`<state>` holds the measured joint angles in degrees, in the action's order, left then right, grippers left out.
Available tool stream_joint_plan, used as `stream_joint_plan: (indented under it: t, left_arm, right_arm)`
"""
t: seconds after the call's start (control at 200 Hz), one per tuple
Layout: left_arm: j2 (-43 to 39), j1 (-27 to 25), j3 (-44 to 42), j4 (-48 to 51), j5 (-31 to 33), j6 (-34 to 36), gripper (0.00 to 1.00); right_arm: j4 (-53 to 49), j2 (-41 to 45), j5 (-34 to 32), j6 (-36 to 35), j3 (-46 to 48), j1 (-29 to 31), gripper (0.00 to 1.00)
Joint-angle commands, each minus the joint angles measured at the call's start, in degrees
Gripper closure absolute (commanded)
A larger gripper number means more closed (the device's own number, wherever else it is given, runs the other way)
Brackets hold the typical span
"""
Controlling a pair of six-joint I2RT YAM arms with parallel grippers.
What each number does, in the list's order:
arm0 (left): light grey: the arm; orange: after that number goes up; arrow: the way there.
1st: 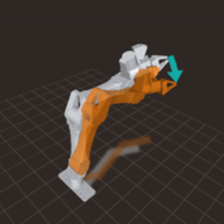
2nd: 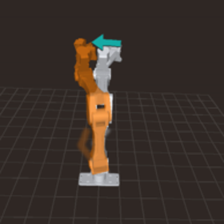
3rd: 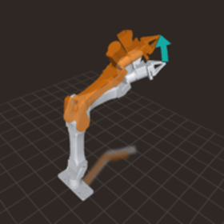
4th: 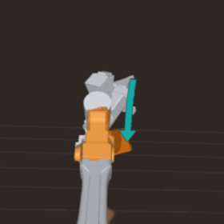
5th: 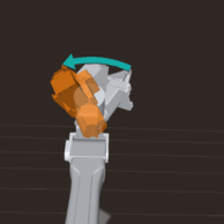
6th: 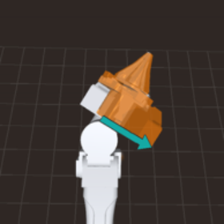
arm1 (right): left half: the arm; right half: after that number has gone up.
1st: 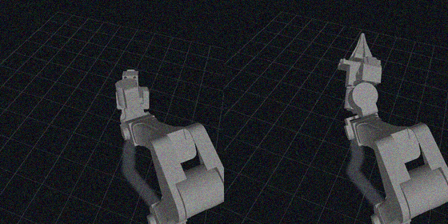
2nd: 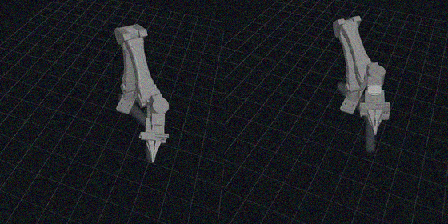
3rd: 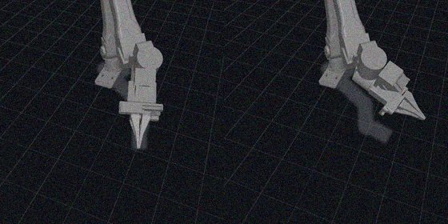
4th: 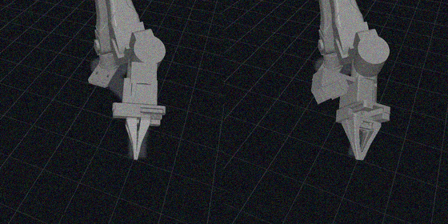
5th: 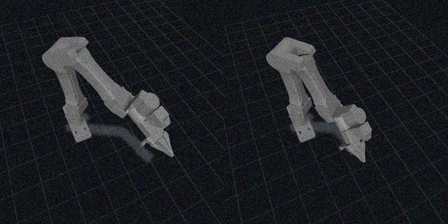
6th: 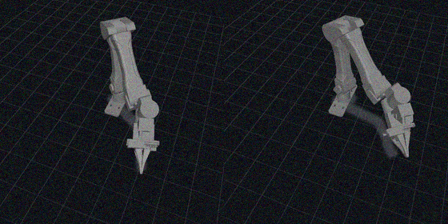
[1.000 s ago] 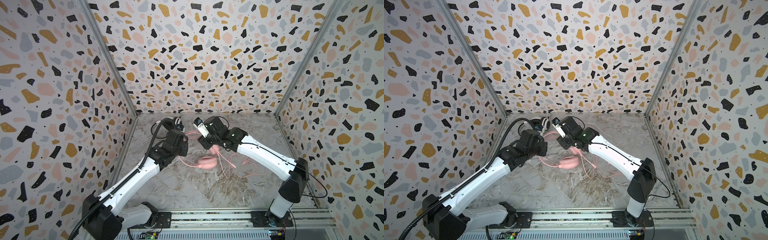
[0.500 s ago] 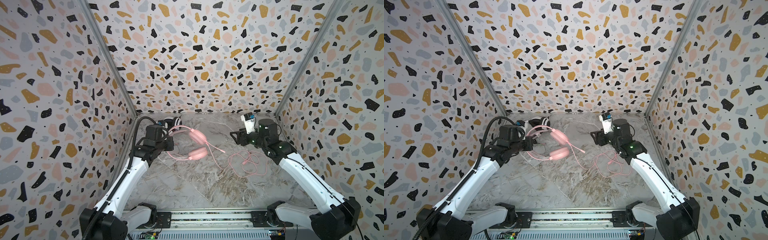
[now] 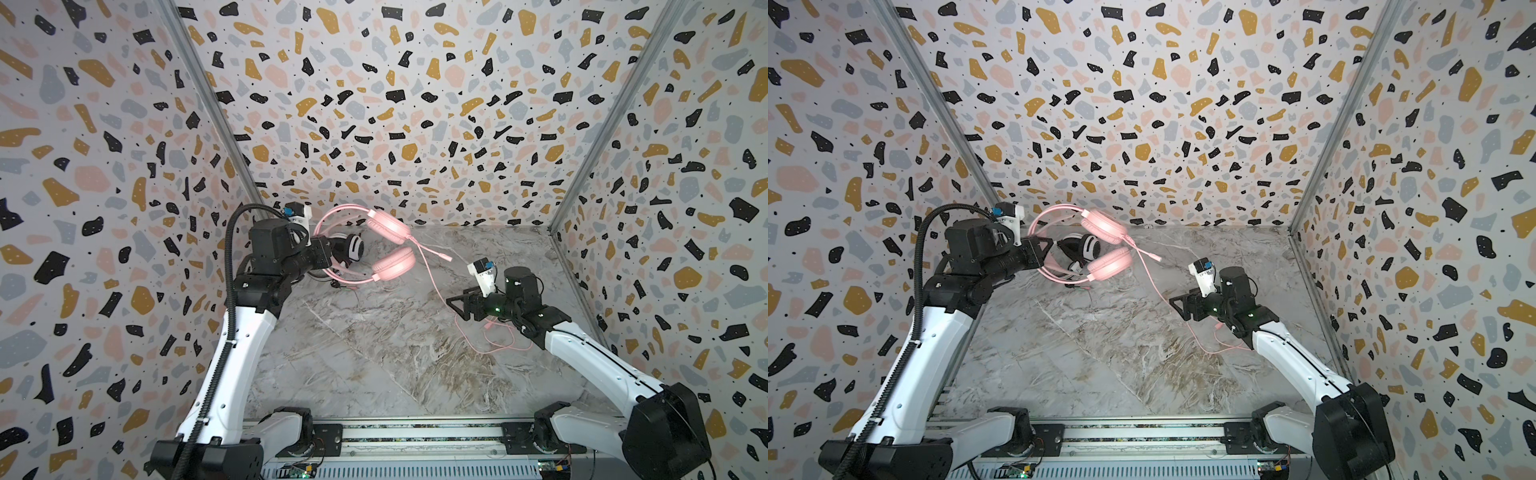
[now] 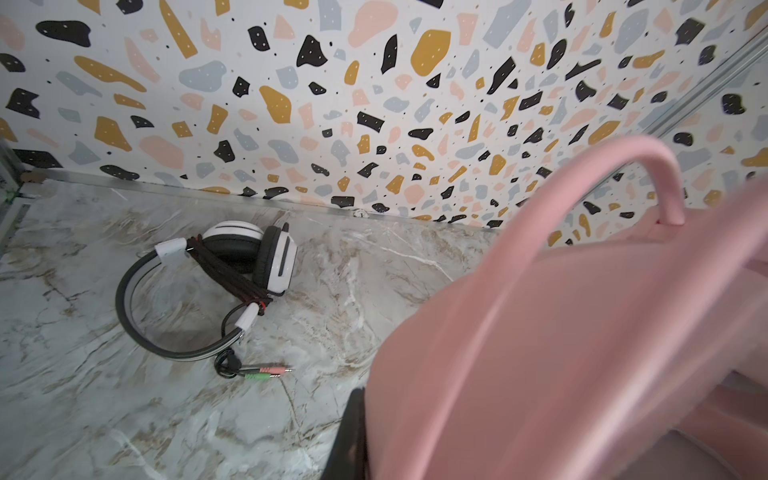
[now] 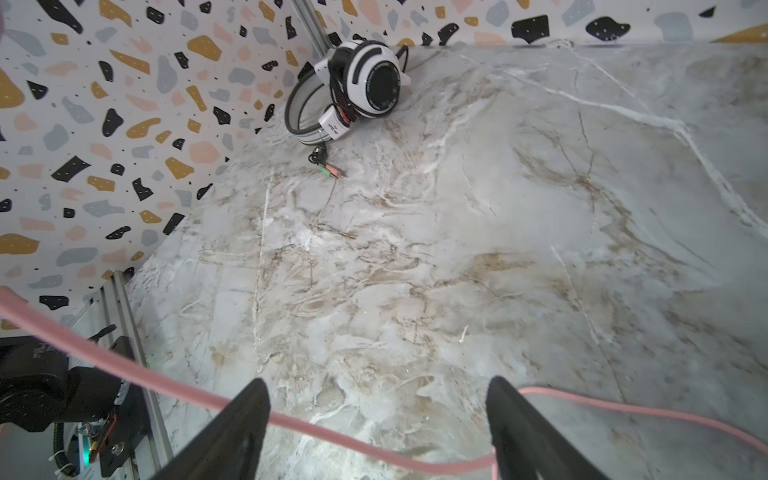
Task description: Wrap the headphones
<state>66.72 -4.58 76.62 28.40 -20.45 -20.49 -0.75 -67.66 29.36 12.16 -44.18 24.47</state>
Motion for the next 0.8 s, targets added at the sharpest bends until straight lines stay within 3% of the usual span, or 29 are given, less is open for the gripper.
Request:
stream_joint_plan:
  t: [0.0,0.215,0.375,0.506,0.796]
  left_arm:
    - [-0.03,0.79,2.34,-5.55,-6.60,-3.65,1.00]
    - [0.38,2.09,3.13,-5.83,-8.63,-4.30,1.00]
    - [0.29,3.75,4.08,-5.03,-8.72,-4.03,1.00]
    - [-0.09,4.52,4.84,-4.81,-8.38,-3.96,1.00]
    - [0.65,5.88,6.66,-4.48,-9.75,-4.29,1.00]
  right_arm:
    - [4.29,0.74,-0.06,-1.68,-0.37,1.86,0.13]
    - [8.62,-1.57,2.72,-1.92,-0.55,2.06,0.13]
    - [8.25,0.26,-1.71,-0.23,-0.12,1.41,0.13]
    - [7.55,1.78,-2.77,3.06,0.57,-3.00,0.14]
    - [14.31,5.93,6.35,3.73,3.44,-3.14,0.15]
